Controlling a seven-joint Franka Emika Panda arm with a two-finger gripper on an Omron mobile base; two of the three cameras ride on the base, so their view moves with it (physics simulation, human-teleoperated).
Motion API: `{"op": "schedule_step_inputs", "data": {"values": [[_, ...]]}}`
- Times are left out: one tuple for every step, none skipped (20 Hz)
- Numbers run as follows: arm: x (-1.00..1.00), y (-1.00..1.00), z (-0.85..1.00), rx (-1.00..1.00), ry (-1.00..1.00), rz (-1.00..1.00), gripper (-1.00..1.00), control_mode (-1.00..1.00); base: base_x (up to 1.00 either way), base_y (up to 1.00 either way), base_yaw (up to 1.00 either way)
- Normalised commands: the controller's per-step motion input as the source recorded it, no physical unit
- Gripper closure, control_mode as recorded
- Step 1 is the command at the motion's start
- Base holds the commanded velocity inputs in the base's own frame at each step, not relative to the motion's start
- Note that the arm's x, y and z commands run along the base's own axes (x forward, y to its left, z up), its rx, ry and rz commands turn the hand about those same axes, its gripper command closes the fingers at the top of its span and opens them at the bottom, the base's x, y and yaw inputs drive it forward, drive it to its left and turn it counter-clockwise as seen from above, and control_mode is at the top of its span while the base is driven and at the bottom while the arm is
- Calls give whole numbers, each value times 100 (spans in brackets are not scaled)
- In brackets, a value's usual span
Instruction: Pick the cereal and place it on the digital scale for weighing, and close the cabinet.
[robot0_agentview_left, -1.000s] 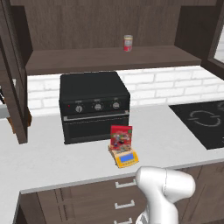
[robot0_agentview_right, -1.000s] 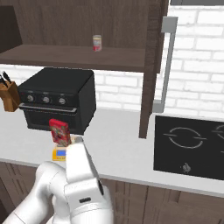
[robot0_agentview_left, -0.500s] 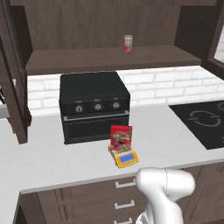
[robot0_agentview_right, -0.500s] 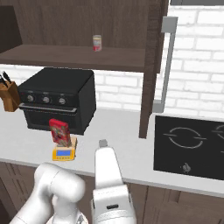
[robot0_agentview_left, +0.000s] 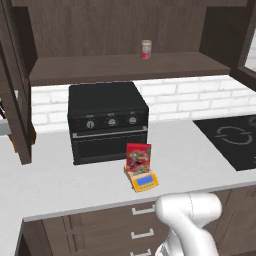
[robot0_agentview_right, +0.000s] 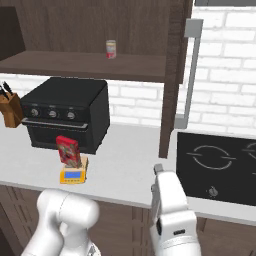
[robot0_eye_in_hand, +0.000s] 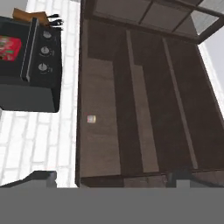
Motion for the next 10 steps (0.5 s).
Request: {"op": "schedule_step_inputs", "data": {"values": [[94,-44,-5,4,0,0,-100,-100,0,0,0],[94,-54,-4,6,0,0,-100,-100,0,0,0],[94,-60,-7,6,0,0,-100,-100,0,0,0],[89,-70,0,7,0,0,-100,-100,0,0,0],[79,-67,0,7,0,0,-100,-100,0,0,0],[71,-74,0,7,0,0,-100,-100,0,0,0],[54,-84,0,7,0,0,-100,-100,0,0,0],[38,-100,0,6,0,0,-100,-100,0,0,0],[44,-100,0,6,0,0,-100,-100,0,0,0],[41,-100,0,6,0,0,-100,-100,0,0,0]]}}
